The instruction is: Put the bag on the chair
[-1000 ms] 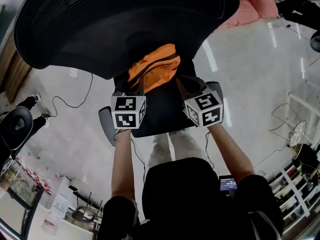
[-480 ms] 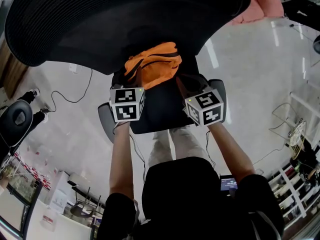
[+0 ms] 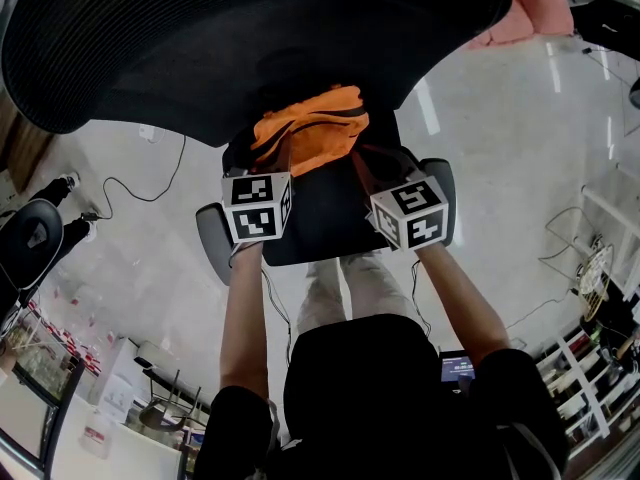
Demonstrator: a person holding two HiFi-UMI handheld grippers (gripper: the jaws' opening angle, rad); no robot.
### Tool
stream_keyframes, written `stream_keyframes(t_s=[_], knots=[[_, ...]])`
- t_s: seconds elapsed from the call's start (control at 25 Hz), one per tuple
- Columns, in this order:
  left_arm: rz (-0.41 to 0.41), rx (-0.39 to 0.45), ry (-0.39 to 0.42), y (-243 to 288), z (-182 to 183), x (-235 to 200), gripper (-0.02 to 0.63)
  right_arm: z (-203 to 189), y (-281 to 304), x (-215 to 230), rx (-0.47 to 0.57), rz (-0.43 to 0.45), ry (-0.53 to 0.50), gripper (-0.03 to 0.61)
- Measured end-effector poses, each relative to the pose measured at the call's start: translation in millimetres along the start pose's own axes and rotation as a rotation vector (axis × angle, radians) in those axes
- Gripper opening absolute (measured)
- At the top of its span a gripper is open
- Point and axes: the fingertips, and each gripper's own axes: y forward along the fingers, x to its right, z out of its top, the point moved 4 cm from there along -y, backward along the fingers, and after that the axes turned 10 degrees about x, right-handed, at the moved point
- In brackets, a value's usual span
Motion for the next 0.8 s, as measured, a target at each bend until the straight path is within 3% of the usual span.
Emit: stream_keyframes(t_s=[0.16,0.8], knots=[[-0.003,0.004,-0.006,-1,0,3,0.239,1,-1,0,-0.002,0.002,-0.005,0.002],[0.021,0.044,-0.003,-37,12,13,0.242,14,-29,-23,0.041,0.012,-0.027,0.002]])
